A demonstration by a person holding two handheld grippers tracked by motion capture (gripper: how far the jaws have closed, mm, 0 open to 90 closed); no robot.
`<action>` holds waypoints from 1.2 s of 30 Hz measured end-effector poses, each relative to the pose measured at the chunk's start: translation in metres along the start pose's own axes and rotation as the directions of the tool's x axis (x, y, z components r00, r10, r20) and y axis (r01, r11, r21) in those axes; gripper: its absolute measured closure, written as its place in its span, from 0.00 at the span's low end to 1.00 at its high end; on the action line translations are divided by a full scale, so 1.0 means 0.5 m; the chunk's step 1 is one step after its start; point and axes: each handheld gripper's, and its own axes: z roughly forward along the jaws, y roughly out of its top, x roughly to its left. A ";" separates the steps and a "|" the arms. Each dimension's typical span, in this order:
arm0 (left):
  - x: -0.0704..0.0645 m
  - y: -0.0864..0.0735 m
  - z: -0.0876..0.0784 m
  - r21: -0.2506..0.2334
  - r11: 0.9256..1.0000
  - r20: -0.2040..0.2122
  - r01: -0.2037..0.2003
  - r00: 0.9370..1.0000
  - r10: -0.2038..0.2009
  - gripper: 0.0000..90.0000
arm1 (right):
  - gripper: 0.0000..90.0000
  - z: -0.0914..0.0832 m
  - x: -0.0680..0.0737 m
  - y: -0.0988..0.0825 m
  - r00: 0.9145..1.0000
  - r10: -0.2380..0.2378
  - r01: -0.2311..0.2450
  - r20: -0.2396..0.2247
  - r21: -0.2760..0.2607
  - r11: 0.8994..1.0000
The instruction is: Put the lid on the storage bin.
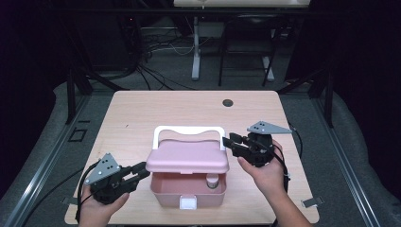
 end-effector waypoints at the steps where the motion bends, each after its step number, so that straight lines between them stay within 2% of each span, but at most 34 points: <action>1: 0.000 -0.002 0.000 0.001 1.000 -0.002 -0.001 1.000 0.001 0.81 | 0.73 0.001 0.000 0.000 1.000 0.000 0.000 -0.001 0.002 1.000; 12: -0.003 -0.019 0.004 0.021 1.000 0.003 0.004 1.000 -0.004 0.81 | 0.72 0.006 0.005 -0.005 1.000 -0.006 0.006 -0.001 0.001 1.000; 23: -0.006 -0.038 0.008 0.036 0.999 0.010 0.008 1.000 -0.009 0.81 | 0.72 0.009 -0.010 -0.022 0.998 0.059 -0.059 -0.024 -0.013 0.998; 36: -0.012 -0.061 0.013 0.050 0.999 0.006 0.002 1.000 -0.003 0.81 | 0.71 0.001 -0.006 -0.022 0.998 0.059 -0.060 -0.029 -0.036 0.998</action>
